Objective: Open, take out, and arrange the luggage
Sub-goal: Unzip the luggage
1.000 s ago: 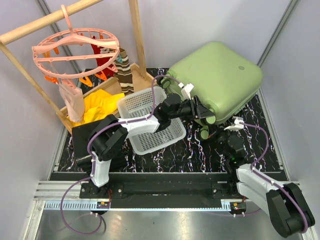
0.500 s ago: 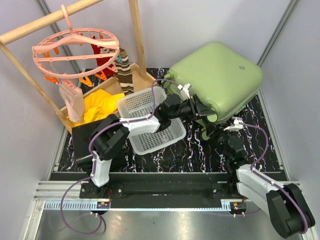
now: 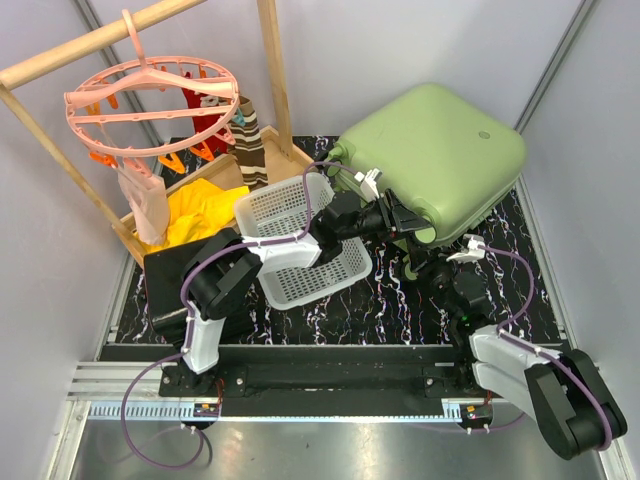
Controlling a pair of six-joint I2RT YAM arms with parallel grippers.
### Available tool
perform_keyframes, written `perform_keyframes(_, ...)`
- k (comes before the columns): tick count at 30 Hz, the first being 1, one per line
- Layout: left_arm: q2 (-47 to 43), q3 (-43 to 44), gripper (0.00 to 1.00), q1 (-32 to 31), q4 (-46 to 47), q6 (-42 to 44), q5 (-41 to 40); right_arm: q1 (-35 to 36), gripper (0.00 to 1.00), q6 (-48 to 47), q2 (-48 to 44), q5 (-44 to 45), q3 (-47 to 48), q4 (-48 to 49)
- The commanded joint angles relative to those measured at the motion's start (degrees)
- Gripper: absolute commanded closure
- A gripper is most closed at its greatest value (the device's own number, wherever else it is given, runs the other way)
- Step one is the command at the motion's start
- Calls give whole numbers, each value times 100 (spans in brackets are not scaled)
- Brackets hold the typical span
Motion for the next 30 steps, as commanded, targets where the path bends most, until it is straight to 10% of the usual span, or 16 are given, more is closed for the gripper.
perform_keyframes(1, -534, 269, 100, -320, 2663, -244, 388, 69, 59, 285, 206, 593, -22, 688)
perform_keyframes(21, -657, 120, 100, -399, 2619, -25, 326, 148, 60, 1234, 329, 1385, 399, 21)
perform_keyframes(30, -789, -21, 100, -372, 2575, 90, 300, 210, 82, 1710, -117, 2359, 540, -1384)
